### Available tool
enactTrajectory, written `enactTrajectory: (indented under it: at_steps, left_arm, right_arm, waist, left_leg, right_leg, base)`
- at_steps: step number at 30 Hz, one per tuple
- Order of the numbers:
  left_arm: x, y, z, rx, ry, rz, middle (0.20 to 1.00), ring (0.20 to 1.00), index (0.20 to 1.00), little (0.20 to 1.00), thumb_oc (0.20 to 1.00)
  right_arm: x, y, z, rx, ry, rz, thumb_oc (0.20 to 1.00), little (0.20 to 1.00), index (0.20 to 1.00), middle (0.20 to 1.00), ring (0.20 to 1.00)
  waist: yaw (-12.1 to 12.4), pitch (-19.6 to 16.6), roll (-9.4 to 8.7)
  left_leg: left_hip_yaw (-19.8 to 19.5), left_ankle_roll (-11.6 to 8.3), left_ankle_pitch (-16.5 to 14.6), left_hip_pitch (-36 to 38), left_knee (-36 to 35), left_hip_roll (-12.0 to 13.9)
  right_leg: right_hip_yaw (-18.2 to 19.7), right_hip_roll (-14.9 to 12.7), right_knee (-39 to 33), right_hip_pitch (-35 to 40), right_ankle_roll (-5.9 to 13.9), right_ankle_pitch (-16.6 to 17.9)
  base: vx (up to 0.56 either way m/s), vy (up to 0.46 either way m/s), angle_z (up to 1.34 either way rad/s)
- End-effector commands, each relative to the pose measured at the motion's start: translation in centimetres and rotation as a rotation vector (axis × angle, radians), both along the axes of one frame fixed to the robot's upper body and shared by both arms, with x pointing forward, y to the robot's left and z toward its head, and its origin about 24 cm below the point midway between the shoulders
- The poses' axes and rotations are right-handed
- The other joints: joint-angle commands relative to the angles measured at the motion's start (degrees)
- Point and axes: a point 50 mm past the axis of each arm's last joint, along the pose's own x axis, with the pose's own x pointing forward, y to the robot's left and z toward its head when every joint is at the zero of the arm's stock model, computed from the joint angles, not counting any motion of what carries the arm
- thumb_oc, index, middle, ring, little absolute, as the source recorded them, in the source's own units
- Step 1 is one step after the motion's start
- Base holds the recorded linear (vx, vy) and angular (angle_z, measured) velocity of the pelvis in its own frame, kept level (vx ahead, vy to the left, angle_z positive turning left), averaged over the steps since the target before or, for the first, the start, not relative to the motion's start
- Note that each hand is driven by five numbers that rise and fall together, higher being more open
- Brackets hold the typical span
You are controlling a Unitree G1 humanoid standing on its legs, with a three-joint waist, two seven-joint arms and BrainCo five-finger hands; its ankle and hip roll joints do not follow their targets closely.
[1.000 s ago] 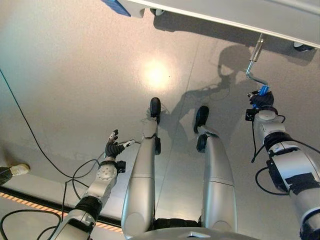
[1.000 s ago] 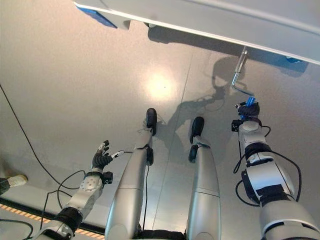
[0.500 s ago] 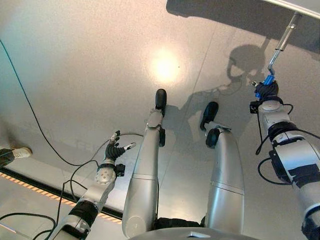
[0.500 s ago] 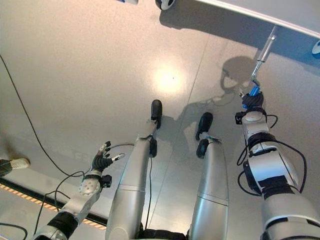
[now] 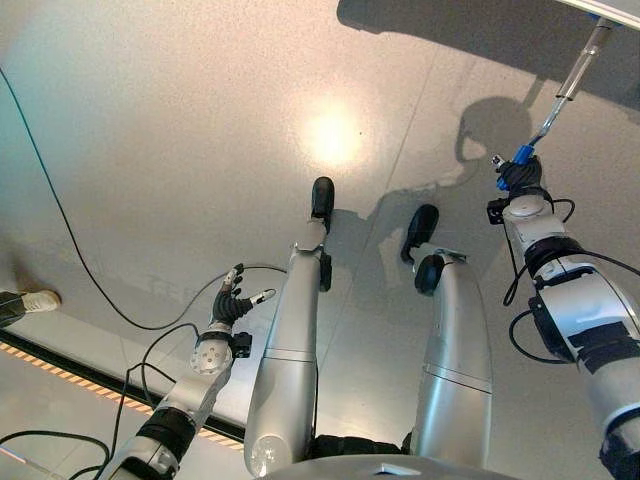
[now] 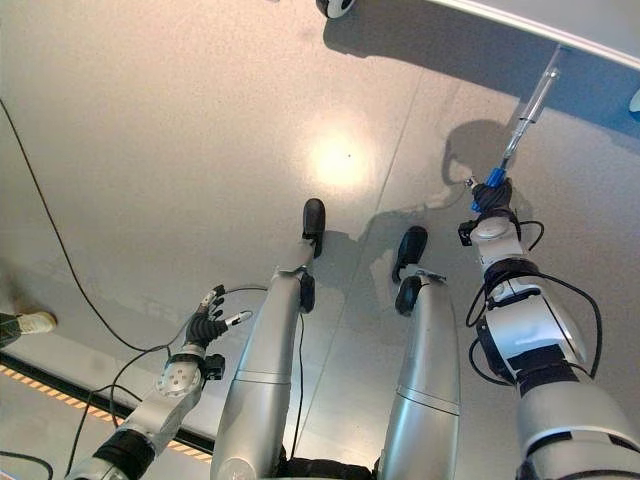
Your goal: Raise the hospital bed
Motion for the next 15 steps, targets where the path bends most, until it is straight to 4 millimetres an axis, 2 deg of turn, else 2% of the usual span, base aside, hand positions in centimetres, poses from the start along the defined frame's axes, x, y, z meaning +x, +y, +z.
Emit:
enactTrajectory:
  at_steps: [1, 4, 5, 9, 12, 15]
  left_arm:
    - [-1.5, 1.2, -1.0, -0.004, 0.041, 0.056, 1.0, 1.0, 1.0, 1.0, 1.0]
    - [-1.5, 1.5, -1.0, -0.004, 0.04, 0.081, 1.0, 1.0, 1.0, 1.0, 1.0]
    - [-1.6, 1.6, -1.0, -0.004, 0.04, 0.082, 1.0, 1.0, 1.0, 1.0, 1.0]
    - [-1.6, 1.9, -1.1, 0.006, 0.049, 0.107, 1.0, 1.0, 1.0, 1.0, 1.0]
    - [-1.7, 2.1, -1.3, 0.011, 0.059, 0.121, 1.0, 1.0, 1.0, 1.0, 1.0]
    - [-1.8, 2.2, -1.6, 0.018, 0.069, 0.13, 1.0, 1.0, 1.0, 1.0, 1.0]
  right_arm:
    - [2.1, 6.8, 4.8, -0.181, -0.173, 0.288, 0.2, 0.2, 0.2, 0.2, 0.2]
    - [2.2, 10.5, 5.6, -0.166, -0.246, 0.405, 0.2, 0.2, 0.2, 0.2, 0.2]
    - [2.2, 10.5, 5.5, -0.166, -0.246, 0.406, 0.2, 0.2, 0.2, 0.2, 0.2]
    - [1.3, 15.1, 6.5, -0.119, -0.361, 0.571, 0.2, 0.2, 0.2, 0.2, 0.2]
    - [0.4, 16.8, 7.3, -0.084, -0.429, 0.647, 0.2, 0.2, 0.2, 0.2, 0.2]
    - [0.0, 17.2, 7.9, -0.062, -0.472, 0.673, 0.2, 0.2, 0.2, 0.2, 0.2]
  waist:
    - [0.24, -0.98, 5.03]
    - [-0.3, -0.98, 4.12]
    - [-0.32, -0.98, 4.08]
    - [-1.34, -0.98, 2.78]
    - [-1.92, -0.98, 2.18]
    - [-2.2, -0.98, 1.91]
  left_leg:
    - [-0.02, 1.61, -7.59, -0.22, 9.0, 0.36]
    - [0.06, 1.68, -7.72, 0.23, 8.78, 0.5]
    - [0.08, 1.68, -7.72, 0.25, 8.77, 0.49]
    - [0.22, 1.81, -7.71, 0.92, 8.4, 0.68]
    - [0.39, 1.8, -7.39, 1.57, 7.53, 0.94]
    - [0.59, 1.8, -7.08, 2.33, 6.34, 1.07]
  right_leg:
    - [2.5, -0.35, -1.89, 2.18, 8.39, 3.26]
    - [2.62, -0.41, -2.53, 2.6, 8.24, 3.4]
    - [2.64, -0.42, -2.53, 2.6, 8.24, 3.4]
    - [2.93, -0.16, -3.33, 3.4, 8.14, 3.61]
    - [3.07, -0.27, -4.32, 4.18, 8.05, 4.05]
    - [3.2, -0.28, -5.3, 4.77, 8.0, 4.37]
  base:
    - [0.01, 0.042, -0.03]
    - [0.0, 0.021, -0.02]
    - [0.0, 0.015, -0.03]
    - [0.0, 0.013, -0.03]
    - [0.0, 0.0, 0.0]
    - [0.0, 0.0, 0.0]
